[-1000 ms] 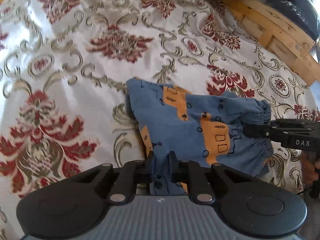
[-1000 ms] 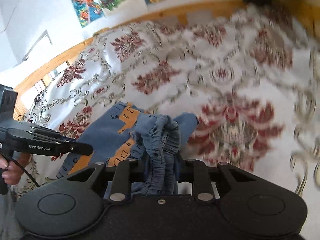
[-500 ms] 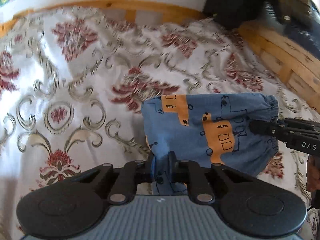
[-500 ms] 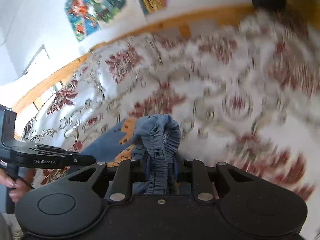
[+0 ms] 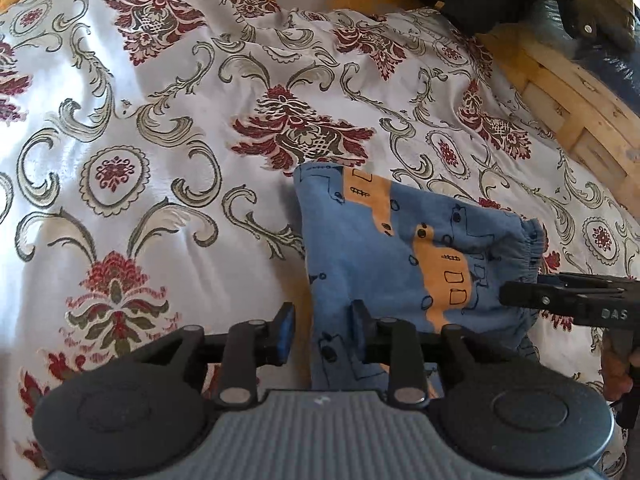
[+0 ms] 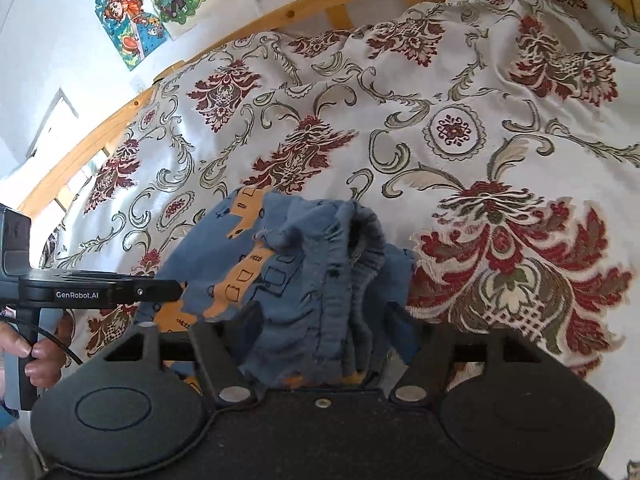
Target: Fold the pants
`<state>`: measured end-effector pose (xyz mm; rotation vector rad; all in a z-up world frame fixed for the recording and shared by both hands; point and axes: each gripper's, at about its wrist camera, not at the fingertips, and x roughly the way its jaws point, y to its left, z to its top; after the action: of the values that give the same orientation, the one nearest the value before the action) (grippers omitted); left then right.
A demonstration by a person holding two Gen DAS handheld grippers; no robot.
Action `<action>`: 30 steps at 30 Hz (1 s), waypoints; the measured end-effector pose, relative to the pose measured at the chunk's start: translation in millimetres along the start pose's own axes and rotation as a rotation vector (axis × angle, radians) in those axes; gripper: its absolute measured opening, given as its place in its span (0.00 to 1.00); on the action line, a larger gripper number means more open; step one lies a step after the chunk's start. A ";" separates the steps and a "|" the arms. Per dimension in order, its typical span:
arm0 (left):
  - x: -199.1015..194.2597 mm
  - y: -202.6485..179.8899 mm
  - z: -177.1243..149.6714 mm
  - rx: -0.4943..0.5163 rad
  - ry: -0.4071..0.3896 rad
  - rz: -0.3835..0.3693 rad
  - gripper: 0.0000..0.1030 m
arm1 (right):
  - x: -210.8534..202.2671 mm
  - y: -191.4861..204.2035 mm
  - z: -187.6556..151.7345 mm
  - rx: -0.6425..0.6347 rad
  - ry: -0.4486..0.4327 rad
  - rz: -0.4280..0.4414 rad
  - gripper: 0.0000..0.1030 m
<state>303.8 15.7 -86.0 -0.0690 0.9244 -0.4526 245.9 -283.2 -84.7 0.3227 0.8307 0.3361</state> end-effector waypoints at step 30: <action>-174.3 -96.0 -125.8 0.054 -0.235 0.266 1.00 | -151.6 115.4 -132.7 -0.136 -0.303 -0.236 0.99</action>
<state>82.1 16.5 -7.0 0.0495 0.6779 -0.2167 30.8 -222.3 -21.6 0.1410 0.5370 0.1172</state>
